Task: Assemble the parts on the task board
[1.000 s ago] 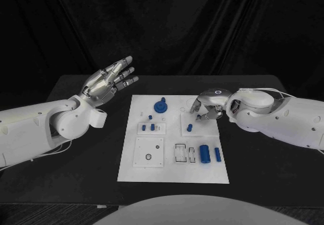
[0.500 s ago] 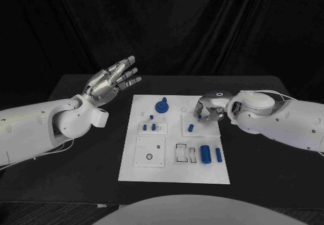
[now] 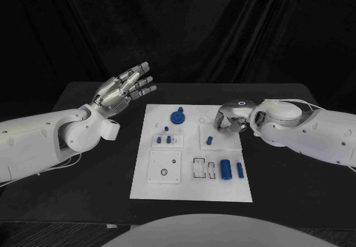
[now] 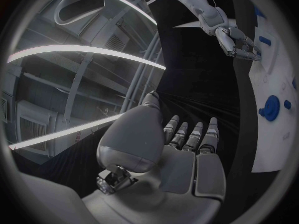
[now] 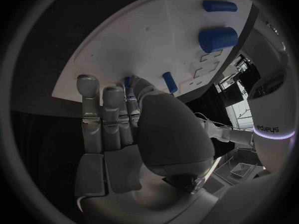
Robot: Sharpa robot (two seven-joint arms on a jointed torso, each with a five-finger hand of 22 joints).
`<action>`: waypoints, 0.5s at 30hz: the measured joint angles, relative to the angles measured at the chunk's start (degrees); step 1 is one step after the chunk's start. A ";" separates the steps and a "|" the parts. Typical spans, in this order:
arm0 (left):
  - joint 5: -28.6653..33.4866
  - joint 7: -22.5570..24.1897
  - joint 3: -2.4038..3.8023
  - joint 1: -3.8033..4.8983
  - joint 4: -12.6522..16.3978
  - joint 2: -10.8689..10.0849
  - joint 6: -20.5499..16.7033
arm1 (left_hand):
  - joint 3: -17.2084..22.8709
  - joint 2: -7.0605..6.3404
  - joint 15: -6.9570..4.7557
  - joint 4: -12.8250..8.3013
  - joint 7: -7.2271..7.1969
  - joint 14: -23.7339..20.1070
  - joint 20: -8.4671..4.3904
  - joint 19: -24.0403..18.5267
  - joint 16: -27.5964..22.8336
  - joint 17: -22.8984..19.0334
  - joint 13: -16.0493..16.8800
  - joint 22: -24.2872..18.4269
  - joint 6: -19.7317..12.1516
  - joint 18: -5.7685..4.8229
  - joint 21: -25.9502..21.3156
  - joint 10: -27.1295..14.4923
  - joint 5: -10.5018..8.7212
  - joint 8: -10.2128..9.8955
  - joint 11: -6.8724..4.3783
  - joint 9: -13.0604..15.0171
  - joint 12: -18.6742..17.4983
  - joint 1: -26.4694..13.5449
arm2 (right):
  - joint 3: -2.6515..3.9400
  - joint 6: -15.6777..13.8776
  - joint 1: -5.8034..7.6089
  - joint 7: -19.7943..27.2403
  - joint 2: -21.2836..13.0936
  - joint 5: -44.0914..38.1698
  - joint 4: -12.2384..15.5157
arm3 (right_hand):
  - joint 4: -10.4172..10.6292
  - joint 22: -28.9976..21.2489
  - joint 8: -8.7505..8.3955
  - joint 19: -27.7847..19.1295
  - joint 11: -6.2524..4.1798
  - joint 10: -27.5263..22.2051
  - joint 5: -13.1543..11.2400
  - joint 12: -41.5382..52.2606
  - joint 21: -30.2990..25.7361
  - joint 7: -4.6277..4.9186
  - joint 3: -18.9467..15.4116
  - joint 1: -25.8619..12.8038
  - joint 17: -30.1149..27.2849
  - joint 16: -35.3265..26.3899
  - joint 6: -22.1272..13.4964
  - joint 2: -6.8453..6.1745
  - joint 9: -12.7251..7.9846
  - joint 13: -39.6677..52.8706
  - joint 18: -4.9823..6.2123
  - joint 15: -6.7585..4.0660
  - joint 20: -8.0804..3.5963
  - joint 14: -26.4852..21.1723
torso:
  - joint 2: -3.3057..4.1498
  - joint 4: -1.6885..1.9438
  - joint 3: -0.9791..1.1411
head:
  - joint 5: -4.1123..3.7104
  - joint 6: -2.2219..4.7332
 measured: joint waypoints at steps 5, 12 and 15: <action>-0.08 0.01 0.00 -0.05 -0.06 0.12 0.00 | 0.30 0.06 0.20 -0.95 0.42 0.20 0.10 0.49 0.47 0.00 0.06 0.00 0.41 -0.05 0.00 0.00 2.30 0.00 0.00 0.05 0.00 1.13 | 0.02 -0.16 -0.07 0.02 0.00 0.03 -0.01 | -0.40 0.00 0.00 0.21 -0.38 1.41 0.06 -0.22 0.35 0.43 1.31 0.46 0.12 0.00 0.43 -0.46 0.18 -0.03 0.00 -0.44 -0.20 0.17 | -0.01 0.00 -0.01 | 0.00 0.01; -0.16 0.02 0.00 -0.11 -0.13 0.29 0.04 | 0.45 0.04 0.34 -1.75 1.13 0.34 -0.10 1.10 0.70 0.06 0.05 0.00 1.12 -0.92 0.22 0.00 3.54 0.23 0.00 0.13 0.44 1.67 | 0.04 -0.33 -0.18 0.04 0.09 0.03 -0.06 | -1.11 -0.01 0.00 0.22 -0.91 3.17 0.06 -0.19 0.88 0.50 2.64 0.82 0.26 0.00 1.11 -0.83 0.39 0.08 -0.01 -0.82 -0.62 0.20 | -0.01 0.00 -0.03 | 0.25 0.01; -0.19 0.02 0.00 -0.13 -0.17 0.34 0.06 | 0.62 0.38 0.41 -2.21 1.36 0.41 0.11 1.31 1.10 0.12 0.12 0.05 1.34 -0.91 0.23 0.00 3.89 0.23 0.00 0.13 0.44 2.01 | 0.05 -0.37 -0.22 0.07 0.16 0.03 -0.06 | -1.53 -0.01 0.35 0.31 -0.93 4.34 0.06 -0.19 1.56 0.59 3.55 1.06 0.46 0.12 2.07 -1.07 0.61 0.11 0.00 -0.93 -0.72 0.31 | -0.01 0.01 -0.03 | 0.34 0.01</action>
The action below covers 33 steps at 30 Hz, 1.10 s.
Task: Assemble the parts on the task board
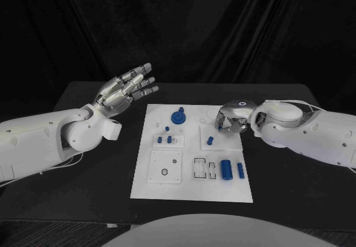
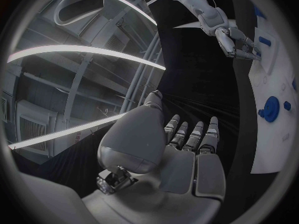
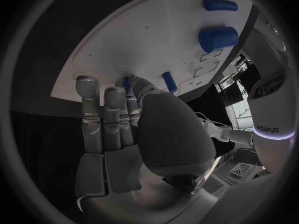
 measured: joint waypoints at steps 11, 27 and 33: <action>-0.06 0.00 0.00 -0.05 -0.27 0.14 0.09 | 0.16 -0.11 0.20 -0.94 0.50 0.62 -0.21 0.61 0.49 0.06 0.06 0.14 0.49 -0.90 0.22 0.16 1.29 0.00 0.16 0.07 0.40 0.79 | -0.06 -0.64 -0.15 0.24 0.01 0.01 0.05 | -1.38 0.05 0.81 0.62 -0.57 2.49 -0.08 0.21 2.64 -0.69 1.37 0.76 1.55 1.16 2.53 -0.13 0.77 -0.05 -0.01 -0.58 -0.62 0.58 | -0.02 0.00 -0.02 | 0.30 0.01; -0.09 0.01 0.00 -0.12 -1.02 0.46 0.27 | 0.56 0.15 0.40 -1.33 0.50 0.82 -0.22 1.02 0.71 0.11 0.11 0.20 0.49 -0.88 0.22 0.56 1.79 0.00 0.55 0.06 0.84 1.05 | -0.33 -4.48 -0.24 1.50 -1.55 -0.01 1.47 | -1.61 0.04 1.21 1.03 -0.16 3.31 -1.18 0.21 5.29 -0.81 1.59 1.23 3.93 3.22 3.87 -0.15 1.35 0.05 -0.01 -1.12 -1.03 1.12 | -0.04 -0.01 -0.03 | 0.57 0.01; -0.10 0.02 -0.01 -0.15 -1.25 0.60 0.33 | 0.56 0.15 0.40 -1.33 0.50 0.83 -0.22 1.02 0.71 0.11 0.10 0.20 0.49 -0.87 0.22 0.56 1.79 0.00 0.55 0.05 1.07 1.06 | -0.30 -5.67 1.23 1.64 -2.57 -0.01 3.21 | -1.61 0.03 1.22 1.03 -0.16 3.33 -1.62 0.21 5.29 -0.81 1.58 1.21 3.93 3.21 3.87 -0.14 1.37 0.05 0.00 -1.12 -1.03 1.12 | -0.04 -0.01 -0.04 | 0.70 0.01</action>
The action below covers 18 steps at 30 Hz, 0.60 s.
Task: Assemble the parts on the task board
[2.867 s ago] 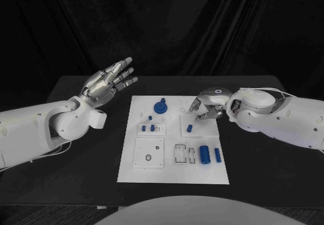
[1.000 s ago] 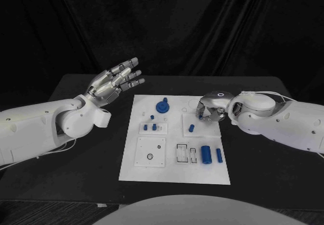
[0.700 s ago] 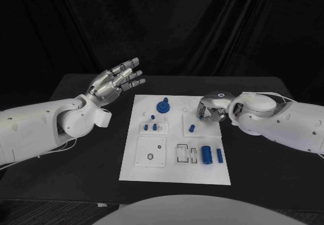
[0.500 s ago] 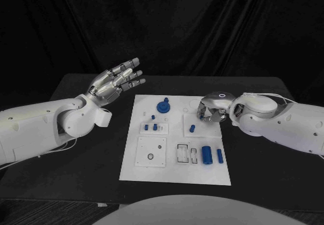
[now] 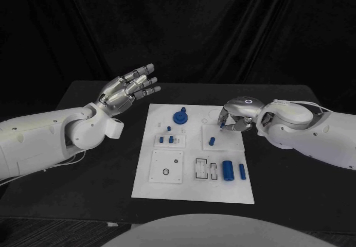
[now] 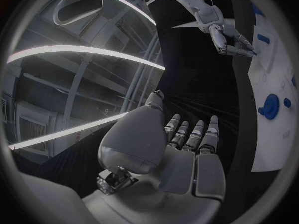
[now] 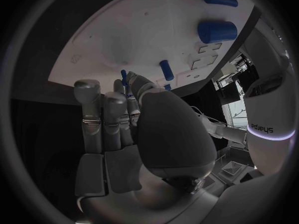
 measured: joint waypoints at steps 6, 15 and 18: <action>-0.01 0.00 0.00 -0.04 -0.17 0.09 0.04 | 0.00 0.00 0.00 0.00 0.00 0.00 0.00 0.00 0.22 0.00 0.06 -0.04 0.00 0.00 0.00 0.20 0.00 0.00 0.20 0.00 0.00 0.00 | 0.01 -0.86 2.14 -0.09 -2.04 0.00 4.16 | 0.00 0.00 0.00 0.00 0.00 0.00 -0.01 -0.02 0.34 -0.20 0.00 -0.19 0.13 0.00 0.19 0.18 -0.01 0.00 -0.01 0.00 0.00 0.00 | -0.01 0.00 -0.01 | 0.29 0.00; -0.01 0.01 0.00 -0.13 -0.53 0.57 0.09 | 0.00 0.22 0.00 0.00 0.00 0.00 0.00 0.00 0.22 -0.01 0.05 -0.16 0.00 0.01 0.00 0.39 0.00 0.00 0.39 -0.01 0.26 0.22 | 0.05 -0.92 4.28 -0.67 -3.23 0.00 13.91 | 0.01 -0.01 -0.01 0.00 -0.20 0.20 -0.44 -0.22 0.67 -0.21 0.00 -0.34 0.21 0.16 0.18 0.31 -0.05 -0.05 0.00 0.00 0.00 0.00 | -0.02 -0.01 -0.02 | 0.83 0.00; -0.01 0.01 0.00 -0.21 -0.58 0.70 0.15 | 0.16 0.22 0.00 -0.16 0.00 -0.01 0.00 0.00 0.22 -0.01 0.11 -0.29 0.00 0.01 0.00 0.33 0.00 0.00 0.75 -0.01 0.49 0.22 | 0.04 -0.45 4.38 -0.75 -2.15 0.00 15.80 | 0.18 -0.01 -0.02 0.00 -0.21 0.20 -0.44 -0.23 1.04 -0.21 0.16 -0.35 0.35 0.21 0.18 0.31 -0.03 -0.08 0.00 0.00 0.00 0.00 | -0.02 -0.01 -0.02 | 1.44 0.00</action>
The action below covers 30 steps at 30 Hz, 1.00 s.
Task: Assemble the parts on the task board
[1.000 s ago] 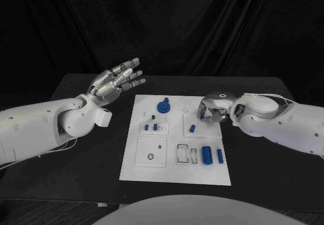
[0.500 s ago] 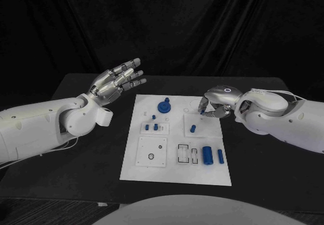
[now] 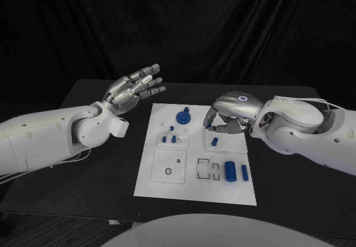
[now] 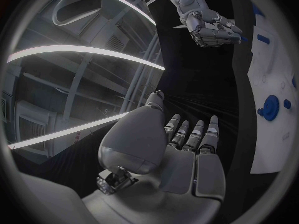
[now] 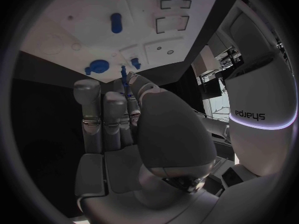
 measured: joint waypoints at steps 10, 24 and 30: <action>-0.01 0.00 0.00 -0.77 -0.12 -0.03 0.25 | 0.16 0.24 0.00 -0.16 0.00 0.00 0.00 0.00 0.00 0.00 0.05 -0.16 0.00 0.01 0.00 0.44 0.22 0.00 0.44 0.00 0.39 0.24 | -0.01 2.38 -1.66 0.03 5.31 -0.01 0.11 | 0.01 -0.01 -0.40 0.21 -0.43 0.43 0.30 -1.00 0.32 0.00 0.00 0.00 0.14 0.21 -0.01 -0.01 0.01 -0.12 0.00 0.00 -0.20 0.00 | -0.09 0.12 0.02 | 1.43 0.00; -0.02 0.01 -0.01 -1.17 0.01 0.10 0.42 | 0.16 0.48 0.00 -0.15 1.65 -0.01 0.00 0.00 0.22 -0.01 0.15 -0.47 1.65 -0.94 0.00 0.49 0.21 0.40 0.48 0.27 1.06 -0.01 | -0.02 7.14 -5.14 0.06 12.89 -0.01 -5.54 | -0.08 -0.01 -0.73 0.20 -0.52 0.51 0.77 -1.44 0.32 0.11 0.42 -0.54 0.40 0.44 -0.13 -0.09 -0.34 -0.28 0.00 0.00 -0.20 0.00 | -0.11 0.14 0.01 | 2.24 0.00; -0.02 0.01 0.00 -1.19 0.01 0.24 0.50 | 0.15 0.48 0.00 -0.15 1.65 -0.01 0.00 0.00 0.22 -0.01 0.15 -0.47 1.65 -0.94 0.00 0.48 0.21 0.40 0.48 0.27 1.05 -0.01 | -0.02 8.20 -6.21 0.06 14.81 -0.11 -7.13 | -0.09 -0.01 -0.74 0.20 -0.52 0.51 0.77 -1.67 0.32 0.20 0.42 -0.54 0.45 0.44 -0.22 -0.09 -0.36 -0.25 0.00 0.01 -0.20 0.00 | -0.11 0.15 -0.01 | 2.52 0.00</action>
